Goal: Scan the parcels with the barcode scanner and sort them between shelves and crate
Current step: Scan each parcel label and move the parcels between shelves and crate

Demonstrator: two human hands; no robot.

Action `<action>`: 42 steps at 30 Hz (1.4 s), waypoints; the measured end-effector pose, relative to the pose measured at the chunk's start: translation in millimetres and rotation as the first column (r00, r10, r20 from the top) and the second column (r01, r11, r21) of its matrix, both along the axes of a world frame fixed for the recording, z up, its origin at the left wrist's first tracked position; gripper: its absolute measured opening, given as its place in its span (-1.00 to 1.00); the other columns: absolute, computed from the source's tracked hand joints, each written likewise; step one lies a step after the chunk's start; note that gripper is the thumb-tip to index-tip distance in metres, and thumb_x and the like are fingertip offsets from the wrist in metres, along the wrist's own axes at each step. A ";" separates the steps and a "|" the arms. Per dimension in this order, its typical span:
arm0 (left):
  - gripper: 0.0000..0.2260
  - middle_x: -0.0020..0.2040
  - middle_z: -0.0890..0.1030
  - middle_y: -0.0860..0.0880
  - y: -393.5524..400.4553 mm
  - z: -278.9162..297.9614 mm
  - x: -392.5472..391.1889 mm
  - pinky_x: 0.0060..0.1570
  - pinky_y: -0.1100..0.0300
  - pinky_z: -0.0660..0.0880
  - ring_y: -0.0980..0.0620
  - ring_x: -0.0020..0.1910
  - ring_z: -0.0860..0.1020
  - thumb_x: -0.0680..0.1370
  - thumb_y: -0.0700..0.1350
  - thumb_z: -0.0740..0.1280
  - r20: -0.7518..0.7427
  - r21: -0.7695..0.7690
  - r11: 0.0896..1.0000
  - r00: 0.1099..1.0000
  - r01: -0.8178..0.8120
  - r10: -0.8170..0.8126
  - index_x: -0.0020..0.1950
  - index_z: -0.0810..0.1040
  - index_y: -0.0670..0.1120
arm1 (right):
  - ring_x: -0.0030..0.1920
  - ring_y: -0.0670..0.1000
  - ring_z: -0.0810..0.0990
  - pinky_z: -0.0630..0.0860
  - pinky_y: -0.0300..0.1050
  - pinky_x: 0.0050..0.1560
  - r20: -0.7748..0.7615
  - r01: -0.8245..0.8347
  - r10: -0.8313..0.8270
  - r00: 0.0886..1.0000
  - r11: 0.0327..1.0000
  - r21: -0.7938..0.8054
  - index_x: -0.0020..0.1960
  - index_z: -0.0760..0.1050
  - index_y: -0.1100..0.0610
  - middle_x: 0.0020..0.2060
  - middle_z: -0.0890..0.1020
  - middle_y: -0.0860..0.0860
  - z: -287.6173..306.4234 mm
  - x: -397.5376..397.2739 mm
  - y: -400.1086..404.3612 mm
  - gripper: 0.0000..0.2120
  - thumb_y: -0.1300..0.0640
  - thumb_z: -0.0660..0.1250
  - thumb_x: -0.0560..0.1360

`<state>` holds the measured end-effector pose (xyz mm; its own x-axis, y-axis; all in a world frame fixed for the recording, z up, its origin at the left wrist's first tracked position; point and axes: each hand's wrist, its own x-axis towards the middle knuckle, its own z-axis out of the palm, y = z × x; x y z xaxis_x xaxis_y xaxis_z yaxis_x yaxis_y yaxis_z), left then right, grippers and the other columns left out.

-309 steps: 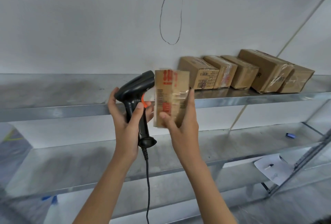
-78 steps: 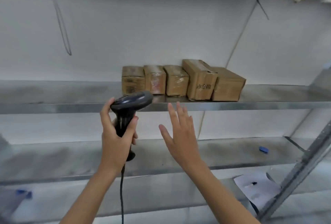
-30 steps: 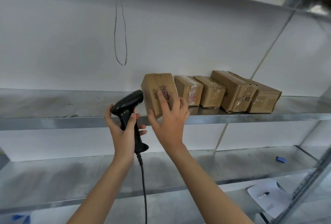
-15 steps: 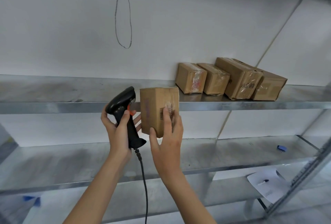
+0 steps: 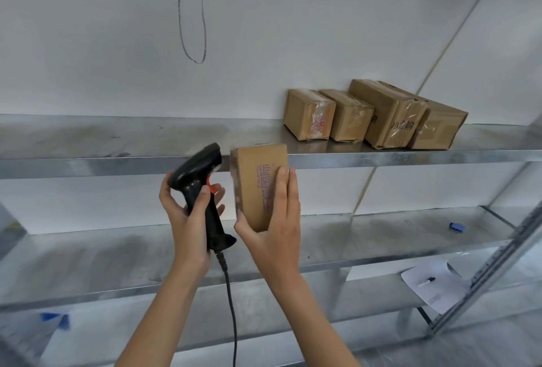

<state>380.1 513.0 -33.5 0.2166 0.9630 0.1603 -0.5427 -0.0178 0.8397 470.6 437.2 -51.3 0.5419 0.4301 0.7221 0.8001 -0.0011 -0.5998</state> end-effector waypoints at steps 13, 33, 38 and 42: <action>-0.46 0.31 0.57 -0.02 -26.2 -30.3 -19.1 0.26 -0.21 0.52 -0.03 0.22 0.63 0.64 -0.21 0.31 -0.057 0.008 1.000 0.998 -0.014 0.015 0.50 0.22 0.20 | 0.55 -0.21 0.13 0.26 0.10 0.53 -0.320 -0.277 0.247 0.915 0.959 -0.053 0.53 0.06 -0.33 0.58 0.18 -0.18 -29.5 -6.6 -32.0 -0.45 -0.05 0.14 0.61; -0.45 0.33 0.56 -0.15 -65.4 -64.4 -35.2 0.22 0.07 0.57 -0.09 0.14 0.67 0.60 -0.26 0.32 -0.171 0.103 0.994 0.985 0.030 -0.013 0.44 0.22 0.22 | 0.53 -0.28 0.10 0.33 0.04 0.49 -0.526 -0.176 0.170 0.833 0.984 0.040 0.55 0.16 -0.29 0.55 0.08 -0.36 -77.0 -26.4 -63.7 -0.26 0.07 0.31 0.45; -0.44 0.41 0.49 -0.05 -71.0 -66.2 -37.2 0.30 0.13 0.51 -0.04 0.26 0.60 0.53 -0.14 0.37 -0.228 0.149 0.987 0.973 0.068 -0.033 0.41 0.25 0.28 | 0.55 -0.26 0.03 0.20 0.03 0.54 -0.524 -0.200 0.175 0.833 0.980 0.010 0.59 0.06 -0.23 0.57 0.02 -0.33 -78.9 -27.6 -61.9 -0.20 -0.13 0.34 0.44; -0.43 0.35 0.56 -0.01 -70.3 -66.5 -39.0 0.25 0.09 0.55 -0.09 0.21 0.63 0.52 -0.13 0.38 -0.207 0.140 0.986 0.976 0.094 -0.064 0.41 0.26 0.28 | 0.51 -0.33 0.05 0.17 -0.16 0.47 -0.472 -0.157 0.127 0.872 0.987 -0.024 0.60 0.03 -0.17 0.57 0.02 -0.32 -82.2 -26.0 -62.6 -0.11 -0.14 0.41 0.40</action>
